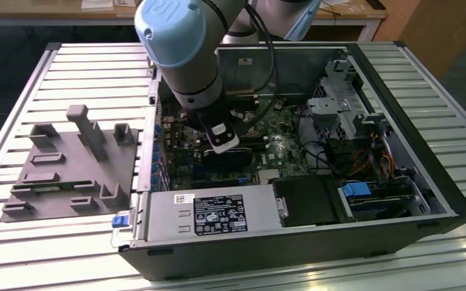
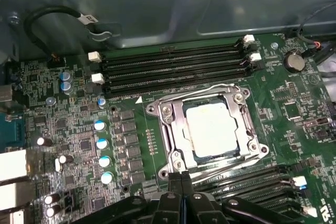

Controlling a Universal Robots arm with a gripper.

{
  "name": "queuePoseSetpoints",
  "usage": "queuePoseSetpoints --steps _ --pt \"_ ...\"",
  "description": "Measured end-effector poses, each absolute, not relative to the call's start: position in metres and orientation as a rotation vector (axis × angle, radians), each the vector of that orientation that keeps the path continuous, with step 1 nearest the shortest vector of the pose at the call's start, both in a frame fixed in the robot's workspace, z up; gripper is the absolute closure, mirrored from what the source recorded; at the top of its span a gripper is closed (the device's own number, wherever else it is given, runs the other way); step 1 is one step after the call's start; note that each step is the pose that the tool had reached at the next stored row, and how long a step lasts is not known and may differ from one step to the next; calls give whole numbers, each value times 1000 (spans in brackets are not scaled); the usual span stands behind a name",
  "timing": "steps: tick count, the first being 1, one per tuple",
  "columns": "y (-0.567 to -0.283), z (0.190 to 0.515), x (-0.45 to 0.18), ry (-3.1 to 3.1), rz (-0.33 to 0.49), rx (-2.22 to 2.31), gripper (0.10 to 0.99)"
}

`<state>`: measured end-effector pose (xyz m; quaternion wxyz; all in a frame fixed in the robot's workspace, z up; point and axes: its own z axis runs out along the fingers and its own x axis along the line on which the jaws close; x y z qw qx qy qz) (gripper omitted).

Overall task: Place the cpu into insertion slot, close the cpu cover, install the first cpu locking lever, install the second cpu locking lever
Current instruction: 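Install the second cpu locking lever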

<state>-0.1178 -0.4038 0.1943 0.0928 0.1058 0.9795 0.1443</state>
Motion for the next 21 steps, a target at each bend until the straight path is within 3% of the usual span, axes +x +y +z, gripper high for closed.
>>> queuePoseSetpoints --steps 21 --pt "-407 192 -122 2894 467 315 984"
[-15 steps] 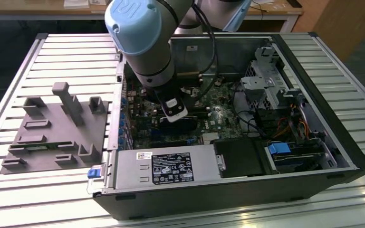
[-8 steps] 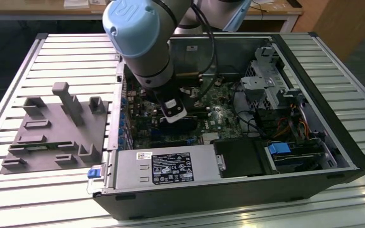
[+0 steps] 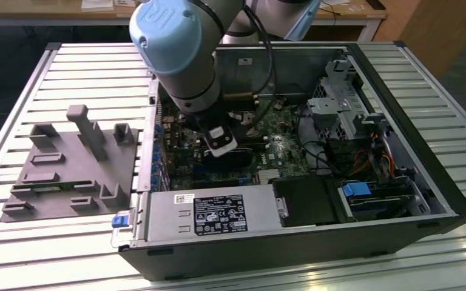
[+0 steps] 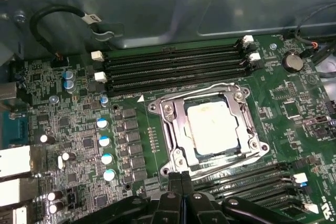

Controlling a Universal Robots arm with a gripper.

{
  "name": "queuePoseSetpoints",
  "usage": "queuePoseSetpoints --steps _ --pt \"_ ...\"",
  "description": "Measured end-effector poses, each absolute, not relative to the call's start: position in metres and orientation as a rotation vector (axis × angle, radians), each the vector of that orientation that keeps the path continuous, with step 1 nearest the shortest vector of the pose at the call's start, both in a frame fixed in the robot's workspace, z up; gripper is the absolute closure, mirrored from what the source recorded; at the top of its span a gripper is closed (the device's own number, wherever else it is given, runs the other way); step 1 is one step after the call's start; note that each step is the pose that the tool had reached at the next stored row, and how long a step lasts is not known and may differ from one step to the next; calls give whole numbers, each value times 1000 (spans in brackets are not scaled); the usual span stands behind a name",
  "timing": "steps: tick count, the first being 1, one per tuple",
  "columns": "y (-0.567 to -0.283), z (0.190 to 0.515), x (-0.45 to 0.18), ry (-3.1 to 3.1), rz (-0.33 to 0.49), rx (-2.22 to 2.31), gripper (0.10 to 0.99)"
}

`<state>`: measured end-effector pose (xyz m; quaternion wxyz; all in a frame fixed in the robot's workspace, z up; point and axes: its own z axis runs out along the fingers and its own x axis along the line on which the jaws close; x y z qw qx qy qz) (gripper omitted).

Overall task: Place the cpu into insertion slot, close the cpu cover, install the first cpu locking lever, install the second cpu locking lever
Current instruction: 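Install the second cpu locking lever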

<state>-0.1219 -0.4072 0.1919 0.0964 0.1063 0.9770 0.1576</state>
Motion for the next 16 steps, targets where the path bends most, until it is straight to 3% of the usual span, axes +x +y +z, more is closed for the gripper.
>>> queuePoseSetpoints --steps 16 --pt "-399 189 -124 2894 467 315 984"
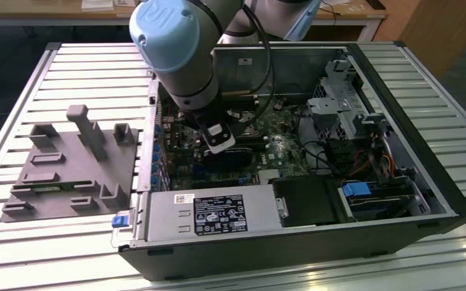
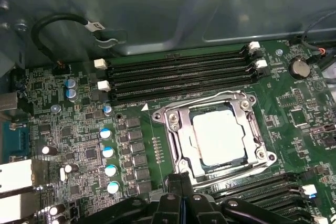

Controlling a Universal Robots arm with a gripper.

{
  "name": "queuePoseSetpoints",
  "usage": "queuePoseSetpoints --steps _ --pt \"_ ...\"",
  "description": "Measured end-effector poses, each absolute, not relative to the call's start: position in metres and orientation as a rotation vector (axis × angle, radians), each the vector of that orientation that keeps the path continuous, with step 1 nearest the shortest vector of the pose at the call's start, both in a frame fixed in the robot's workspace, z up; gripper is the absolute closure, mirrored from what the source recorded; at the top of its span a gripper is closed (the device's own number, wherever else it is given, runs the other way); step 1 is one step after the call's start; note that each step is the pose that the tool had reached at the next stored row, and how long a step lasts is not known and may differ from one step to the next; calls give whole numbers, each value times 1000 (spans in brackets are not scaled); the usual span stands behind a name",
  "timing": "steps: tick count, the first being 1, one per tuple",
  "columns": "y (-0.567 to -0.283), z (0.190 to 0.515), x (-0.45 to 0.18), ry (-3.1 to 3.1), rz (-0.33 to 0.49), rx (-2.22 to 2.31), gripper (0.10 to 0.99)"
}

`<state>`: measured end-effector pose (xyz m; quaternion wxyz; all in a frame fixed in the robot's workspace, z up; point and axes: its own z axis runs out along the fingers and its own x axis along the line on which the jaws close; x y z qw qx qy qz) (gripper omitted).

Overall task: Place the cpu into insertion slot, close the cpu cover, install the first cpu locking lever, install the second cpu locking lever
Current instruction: 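Install the second cpu locking lever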

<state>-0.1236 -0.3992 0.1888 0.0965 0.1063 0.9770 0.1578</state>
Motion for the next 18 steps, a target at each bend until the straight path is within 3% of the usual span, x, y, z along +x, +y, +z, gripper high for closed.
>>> queuePoseSetpoints --steps 18 --pt "-398 194 -126 2894 467 315 984"
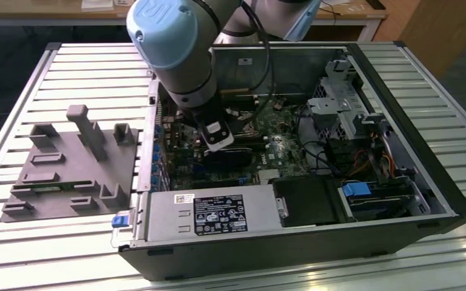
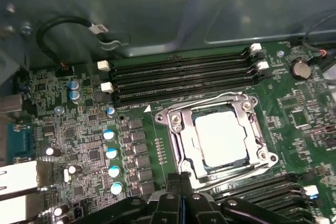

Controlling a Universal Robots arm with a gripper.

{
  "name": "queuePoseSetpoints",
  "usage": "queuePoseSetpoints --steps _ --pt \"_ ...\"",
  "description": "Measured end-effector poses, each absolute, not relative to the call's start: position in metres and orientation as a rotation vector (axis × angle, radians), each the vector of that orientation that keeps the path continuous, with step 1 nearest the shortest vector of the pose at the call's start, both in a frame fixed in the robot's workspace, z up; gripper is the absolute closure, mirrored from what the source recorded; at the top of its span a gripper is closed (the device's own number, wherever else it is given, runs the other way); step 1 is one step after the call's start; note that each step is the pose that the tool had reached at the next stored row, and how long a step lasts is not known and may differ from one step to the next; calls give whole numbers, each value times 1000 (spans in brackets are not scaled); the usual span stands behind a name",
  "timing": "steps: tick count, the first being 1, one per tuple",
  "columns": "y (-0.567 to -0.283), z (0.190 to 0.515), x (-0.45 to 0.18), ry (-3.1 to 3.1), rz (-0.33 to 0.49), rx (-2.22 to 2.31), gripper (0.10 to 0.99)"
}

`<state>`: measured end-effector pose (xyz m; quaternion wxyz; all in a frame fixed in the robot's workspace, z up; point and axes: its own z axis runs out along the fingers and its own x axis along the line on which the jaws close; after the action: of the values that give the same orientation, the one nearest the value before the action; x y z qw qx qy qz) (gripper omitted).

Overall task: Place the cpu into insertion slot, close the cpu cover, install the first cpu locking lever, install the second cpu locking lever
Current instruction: 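Install the second cpu locking lever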

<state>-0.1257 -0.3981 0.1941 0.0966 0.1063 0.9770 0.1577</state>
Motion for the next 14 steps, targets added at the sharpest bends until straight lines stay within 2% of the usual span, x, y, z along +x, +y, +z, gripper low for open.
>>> queuePoseSetpoints --steps 10,14 --pt "-398 217 -126 2894 466 316 984" --pt "-398 219 -124 2893 430 332 984"
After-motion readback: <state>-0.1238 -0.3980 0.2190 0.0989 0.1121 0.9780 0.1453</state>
